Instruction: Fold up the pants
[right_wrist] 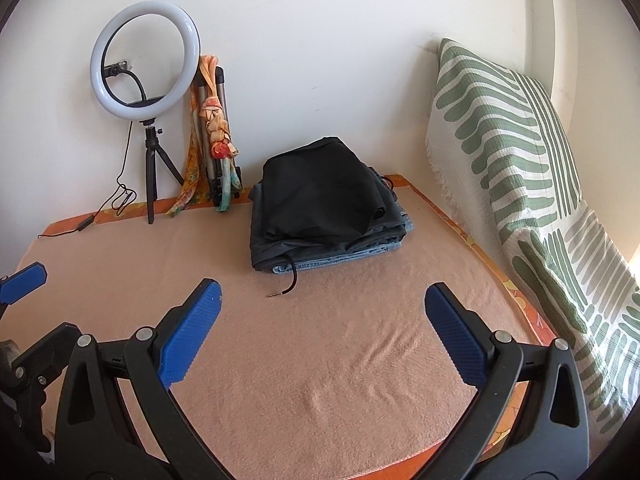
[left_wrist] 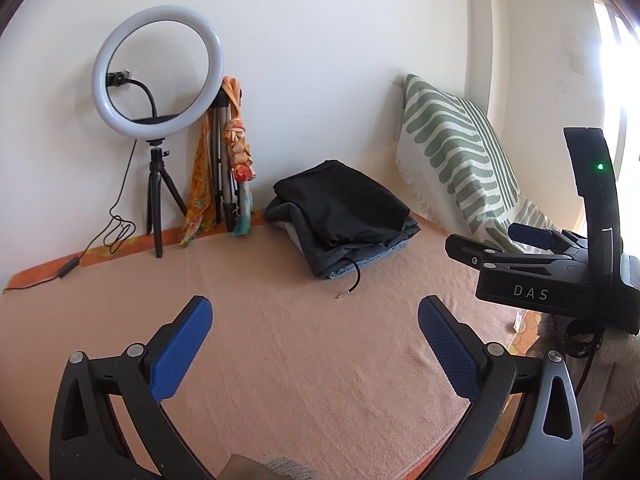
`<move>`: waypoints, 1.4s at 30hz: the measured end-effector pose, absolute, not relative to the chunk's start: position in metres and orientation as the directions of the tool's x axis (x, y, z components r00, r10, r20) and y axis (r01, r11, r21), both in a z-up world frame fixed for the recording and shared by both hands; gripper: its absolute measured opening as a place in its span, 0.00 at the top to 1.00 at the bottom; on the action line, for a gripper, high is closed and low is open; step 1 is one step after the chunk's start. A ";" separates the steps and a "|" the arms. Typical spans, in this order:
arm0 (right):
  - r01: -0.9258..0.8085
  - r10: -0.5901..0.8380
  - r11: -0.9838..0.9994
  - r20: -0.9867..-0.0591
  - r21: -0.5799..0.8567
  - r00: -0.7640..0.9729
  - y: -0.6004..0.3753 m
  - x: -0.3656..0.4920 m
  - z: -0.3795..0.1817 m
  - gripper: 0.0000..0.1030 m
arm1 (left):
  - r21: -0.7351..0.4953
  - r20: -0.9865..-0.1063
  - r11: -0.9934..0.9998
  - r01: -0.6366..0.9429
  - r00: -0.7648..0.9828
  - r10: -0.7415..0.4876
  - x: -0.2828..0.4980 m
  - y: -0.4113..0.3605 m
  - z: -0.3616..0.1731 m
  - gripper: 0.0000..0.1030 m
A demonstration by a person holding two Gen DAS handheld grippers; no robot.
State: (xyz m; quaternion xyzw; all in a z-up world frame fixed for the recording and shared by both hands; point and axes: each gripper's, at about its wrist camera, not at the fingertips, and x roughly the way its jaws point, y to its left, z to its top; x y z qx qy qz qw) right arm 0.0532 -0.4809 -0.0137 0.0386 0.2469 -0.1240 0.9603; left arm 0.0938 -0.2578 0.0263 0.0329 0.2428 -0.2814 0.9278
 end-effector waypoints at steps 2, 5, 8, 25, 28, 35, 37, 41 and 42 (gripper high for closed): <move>0.259 -0.221 0.966 -0.482 0.012 0.848 -0.481 0.052 -0.014 0.00 | -0.076 -0.464 0.840 0.537 0.726 -0.507 0.093 -0.255 0.027 0.01; 0.259 -0.215 0.966 -0.489 0.022 0.845 -0.484 0.054 -0.015 0.00 | -0.069 -0.451 0.848 0.526 0.741 -0.497 0.091 -0.252 0.029 0.01; 0.259 -0.206 0.965 -0.492 0.041 0.846 -0.487 0.056 -0.017 0.00 | -0.071 -0.447 0.851 0.521 0.746 -0.494 0.091 -0.248 0.030 0.01; 0.287 -0.225 0.956 -0.492 0.054 0.841 -0.491 0.059 -0.023 0.00 | -0.058 -0.448 0.845 0.531 0.743 -0.497 0.089 -0.248 0.031 0.01; 0.287 -0.225 0.956 -0.492 0.053 0.841 -0.491 0.058 -0.023 0.00 | -0.054 -0.447 0.846 0.531 0.745 -0.496 0.088 -0.247 0.031 0.01; 0.288 -0.222 0.956 -0.494 0.059 0.840 -0.492 0.058 -0.023 0.00 | -0.061 -0.447 0.846 0.530 0.743 -0.498 0.089 -0.245 0.033 0.01; 0.287 -0.221 0.956 -0.495 0.059 0.840 -0.492 0.058 -0.024 0.00 | -0.059 -0.447 0.844 0.534 0.741 -0.500 0.088 -0.246 0.033 0.01; 0.287 -0.222 0.956 -0.496 0.057 0.839 -0.492 0.058 -0.023 0.00 | -0.057 -0.449 0.841 0.538 0.738 -0.503 0.089 -0.246 0.033 0.01; 0.286 -0.222 0.956 -0.495 0.057 0.840 -0.492 0.058 -0.024 0.00 | -0.057 -0.450 0.841 0.539 0.738 -0.503 0.090 -0.246 0.033 0.01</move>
